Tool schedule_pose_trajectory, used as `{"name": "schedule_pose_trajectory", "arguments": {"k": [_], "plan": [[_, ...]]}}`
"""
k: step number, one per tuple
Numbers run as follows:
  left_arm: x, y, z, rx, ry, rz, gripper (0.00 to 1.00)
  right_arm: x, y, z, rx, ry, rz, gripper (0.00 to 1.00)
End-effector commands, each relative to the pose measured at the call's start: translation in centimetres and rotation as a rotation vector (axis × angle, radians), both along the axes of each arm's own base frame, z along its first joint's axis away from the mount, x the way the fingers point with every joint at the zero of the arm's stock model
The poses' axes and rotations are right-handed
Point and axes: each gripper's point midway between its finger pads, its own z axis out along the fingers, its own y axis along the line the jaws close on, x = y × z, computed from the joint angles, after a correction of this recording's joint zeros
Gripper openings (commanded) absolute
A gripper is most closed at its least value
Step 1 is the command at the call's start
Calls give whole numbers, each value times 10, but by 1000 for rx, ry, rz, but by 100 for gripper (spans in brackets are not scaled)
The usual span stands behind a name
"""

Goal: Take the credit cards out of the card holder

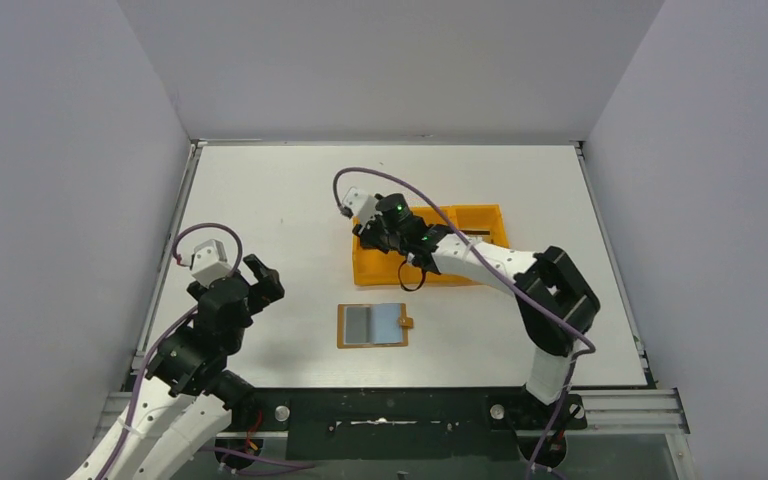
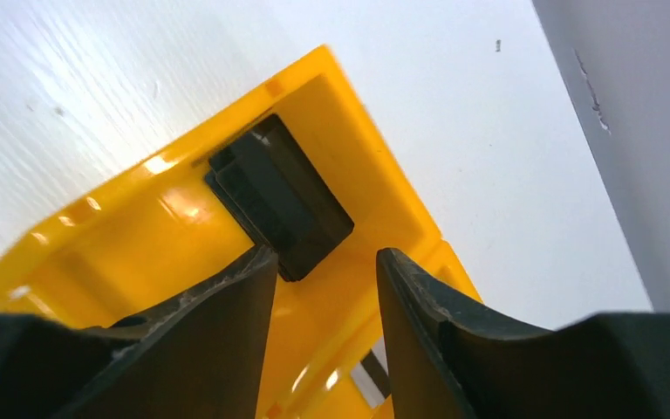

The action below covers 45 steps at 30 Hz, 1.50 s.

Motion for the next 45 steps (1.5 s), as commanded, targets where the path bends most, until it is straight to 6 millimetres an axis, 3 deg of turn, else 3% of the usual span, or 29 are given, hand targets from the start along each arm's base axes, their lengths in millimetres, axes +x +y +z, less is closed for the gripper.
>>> {"name": "schedule_pose_trajectory", "arguments": {"k": [1,3,7,10,13,19,28,35,39,45], "plan": [[5,-6,20,-31,-44,-8,88,-18,3,87,477,70,-239,49],[5,-6,20,-29,-39,-8,88,-35,-1,83,627,232,-414,50],[5,-5,20,-28,-39,-4,88,-83,6,47,722,492,-610,44],[5,-4,20,-27,-42,-1,88,-115,19,31,766,517,-666,46],[5,-4,20,-29,-42,3,88,-136,17,6,716,544,-799,49],[5,-5,19,-28,-38,-1,88,-177,36,-29,607,571,-808,49],[5,-4,20,-33,-42,1,88,-192,54,-51,483,562,-791,48],[5,-6,17,-30,-32,-5,88,-193,49,-70,391,554,-829,44],[6,-7,16,-29,-28,-8,88,-195,45,-81,344,554,-847,36],[6,-8,16,-30,-27,-11,88,-194,42,-84,320,540,-859,13]]}}
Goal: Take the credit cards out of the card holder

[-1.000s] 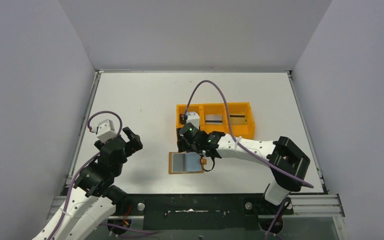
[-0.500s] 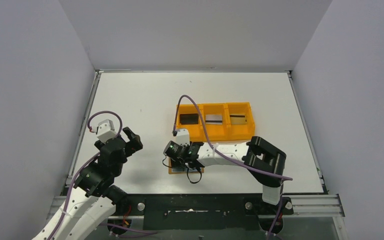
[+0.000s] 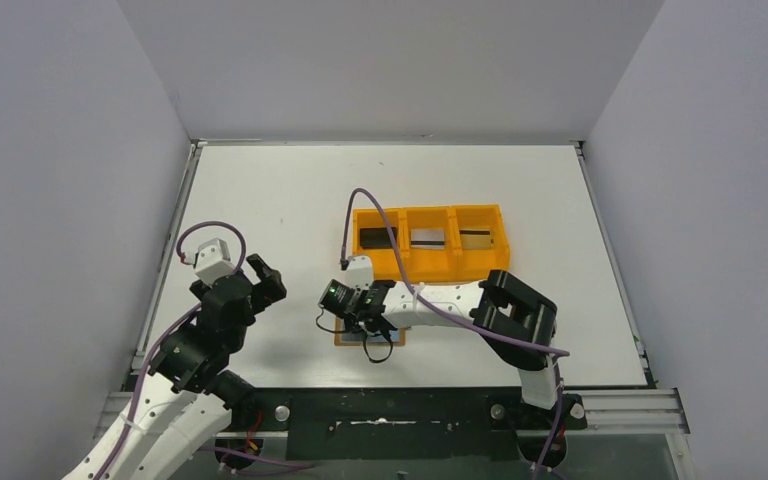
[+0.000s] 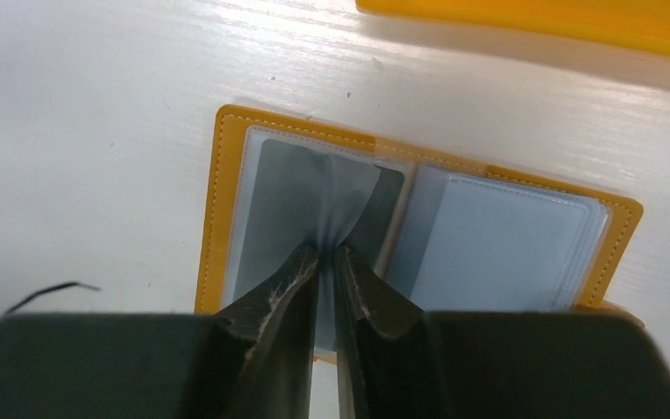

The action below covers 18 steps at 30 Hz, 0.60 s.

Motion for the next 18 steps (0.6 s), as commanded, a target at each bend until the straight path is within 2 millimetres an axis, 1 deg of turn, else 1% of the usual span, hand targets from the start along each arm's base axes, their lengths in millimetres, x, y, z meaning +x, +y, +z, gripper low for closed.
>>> {"name": "schedule_pose_trajectory", "arguments": {"k": [1,4,7,8,12,14,15,18], "plan": [[5,-5,22,-43,-53,-3,88,5,-10,-4,-60,-17,-25,10],[5,-5,22,-44,-53,-6,88,7,-7,2,-40,-28,-26,7],[5,-7,20,-42,-48,-11,88,9,-2,11,0,-40,-17,0],[6,-7,20,-42,-45,-15,88,10,1,15,22,-44,-10,0],[6,-13,18,-45,-34,-44,88,12,16,36,165,-50,25,0],[7,-19,18,-52,-32,-70,88,11,16,41,238,-42,35,0],[7,-22,17,-58,-29,-87,89,15,19,49,294,-52,35,0],[6,-37,16,-101,-24,-157,91,14,21,59,420,-47,58,0]]}}
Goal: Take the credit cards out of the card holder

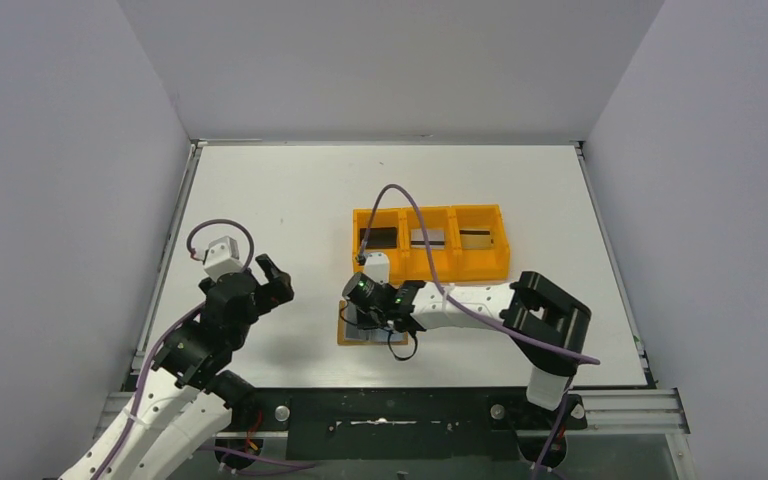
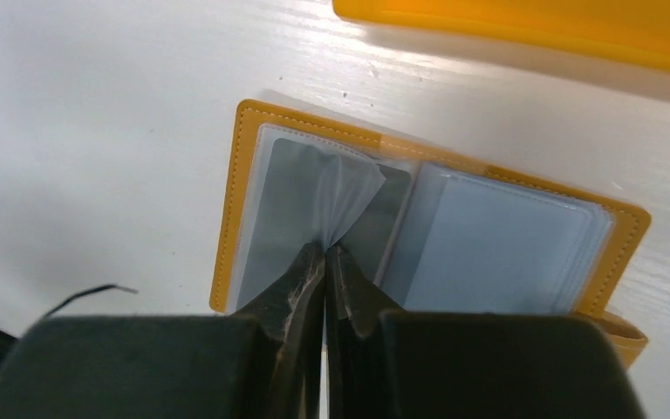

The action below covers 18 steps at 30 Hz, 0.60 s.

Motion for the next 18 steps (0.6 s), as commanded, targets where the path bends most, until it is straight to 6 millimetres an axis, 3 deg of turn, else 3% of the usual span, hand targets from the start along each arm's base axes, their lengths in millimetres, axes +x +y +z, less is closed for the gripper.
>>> {"name": "schedule_pose_trajectory", "arguments": {"k": [1,8,12,18], "plan": [[5,-31,20,-111,-56,-120,91,11,30,54,322,-57,42,0],[-1,-89,2,-289,3,-353,91,7,28,63,530,-26,61,0],[-7,-122,-11,-372,68,-490,87,7,23,60,605,-1,48,0],[-13,-153,-34,-470,176,-596,75,7,15,54,620,11,32,0]]}}
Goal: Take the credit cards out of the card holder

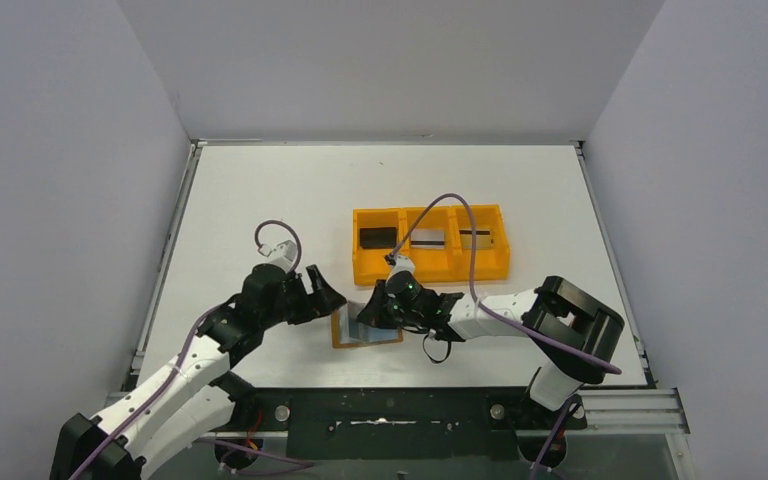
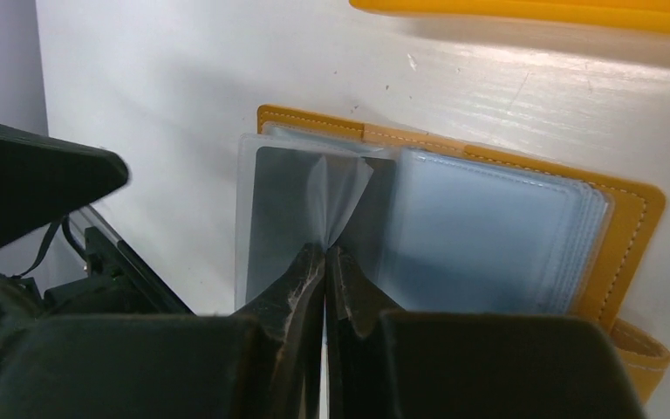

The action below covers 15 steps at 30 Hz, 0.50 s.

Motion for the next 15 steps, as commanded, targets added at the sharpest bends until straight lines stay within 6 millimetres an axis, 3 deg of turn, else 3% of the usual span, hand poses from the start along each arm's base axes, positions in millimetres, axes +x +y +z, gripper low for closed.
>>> {"name": "schedule_pose_trajectory", "arguments": {"k": [1,15], "plan": [[-1,-40,18,-185,-11,-140,73,11,16,40,157,-62,-9,0],[-18,-61,-24,-274,169,-206,59,11,9,32,182,-37,-27,0]]}}
